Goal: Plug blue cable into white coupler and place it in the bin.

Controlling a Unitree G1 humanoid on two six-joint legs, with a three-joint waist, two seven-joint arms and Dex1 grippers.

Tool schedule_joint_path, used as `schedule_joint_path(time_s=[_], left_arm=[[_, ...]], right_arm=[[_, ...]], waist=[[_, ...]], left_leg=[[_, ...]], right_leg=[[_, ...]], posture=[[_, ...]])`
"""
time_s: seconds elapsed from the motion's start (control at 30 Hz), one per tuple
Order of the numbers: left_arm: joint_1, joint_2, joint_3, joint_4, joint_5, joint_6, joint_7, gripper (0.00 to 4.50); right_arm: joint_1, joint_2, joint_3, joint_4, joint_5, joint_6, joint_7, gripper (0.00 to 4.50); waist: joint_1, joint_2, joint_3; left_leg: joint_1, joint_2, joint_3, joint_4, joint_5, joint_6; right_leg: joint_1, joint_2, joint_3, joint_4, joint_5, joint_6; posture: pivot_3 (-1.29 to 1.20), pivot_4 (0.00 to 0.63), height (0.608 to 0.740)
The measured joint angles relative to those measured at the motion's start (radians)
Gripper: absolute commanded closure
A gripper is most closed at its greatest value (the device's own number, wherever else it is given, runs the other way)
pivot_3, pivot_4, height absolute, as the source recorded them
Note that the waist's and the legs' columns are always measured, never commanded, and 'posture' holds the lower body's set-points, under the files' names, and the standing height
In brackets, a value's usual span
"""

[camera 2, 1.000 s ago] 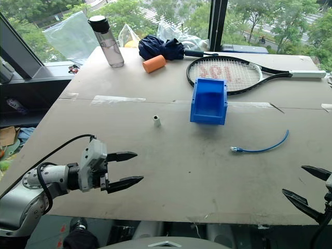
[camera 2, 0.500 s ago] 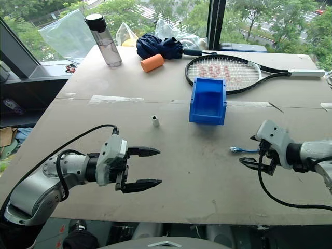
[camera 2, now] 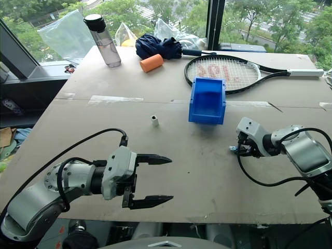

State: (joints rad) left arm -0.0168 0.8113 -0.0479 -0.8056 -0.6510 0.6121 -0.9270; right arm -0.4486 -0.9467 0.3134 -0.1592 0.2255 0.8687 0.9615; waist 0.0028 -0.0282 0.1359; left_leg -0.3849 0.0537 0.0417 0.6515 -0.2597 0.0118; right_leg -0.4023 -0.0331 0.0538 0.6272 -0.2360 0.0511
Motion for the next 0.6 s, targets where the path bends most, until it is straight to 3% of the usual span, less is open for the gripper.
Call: schedule_joint_path(time_s=[0.07,0.27,0.43,0.57,0.6], left_arm=[[-0.009,-0.001,-0.001,0.005,0.0,0.005,0.007,0.0],[0.029,-0.017,0.017,0.045,-0.021,0.022,0.047,0.0],[0.023,-0.002,0.045,0.156,0.003,-0.012,0.012,0.0],[0.014,0.013,0.038,0.264,0.113,-0.119,-0.019,0.0],[0.011,0.012,0.036,0.274,0.121,-0.126,-0.02,0.0]], right_arm=[[0.0,0.003,0.001,-0.002,-0.002,0.0,0.002,4.47],[0.001,0.081,0.011,-0.12,-0.016,0.03,-0.033,4.47],[-0.076,0.189,0.098,-0.188,-0.029,0.053,-0.06,4.47],[-0.146,0.222,0.222,-0.175,-0.087,0.038,-0.05,4.47],[-0.149,0.222,0.232,-0.171,-0.094,0.033,-0.048,4.13]], waist=[[-0.002,0.0,0.0],[-0.019,0.0,0.0],[-0.016,0.001,0.0],[-0.007,0.001,0.001],[-0.007,0.001,0.001]], left_leg=[[0.001,0.0,0.001,0.001,0.0,0.0],[0.001,0.001,0.0,-0.001,0.0,0.0],[0.0,0.002,0.0,-0.001,0.0,0.0],[-0.001,0.001,0.001,-0.001,0.0,0.0],[-0.001,0.001,0.001,-0.001,0.0,0.0]], right_leg=[[0.001,0.0,0.0,0.0,0.0,0.0],[-0.001,0.002,0.001,0.001,0.0,0.0],[-0.002,0.002,0.0,0.002,0.0,0.0],[-0.002,0.0,0.0,0.0,0.0,0.0],[-0.002,0.0,0.0,0.0,0.0,0.0]], posture=[[0.0,0.15,0.74],[0.0,0.15,0.74],[0.0,0.15,0.74],[0.0,0.15,0.74],[0.0,0.15,0.74]])
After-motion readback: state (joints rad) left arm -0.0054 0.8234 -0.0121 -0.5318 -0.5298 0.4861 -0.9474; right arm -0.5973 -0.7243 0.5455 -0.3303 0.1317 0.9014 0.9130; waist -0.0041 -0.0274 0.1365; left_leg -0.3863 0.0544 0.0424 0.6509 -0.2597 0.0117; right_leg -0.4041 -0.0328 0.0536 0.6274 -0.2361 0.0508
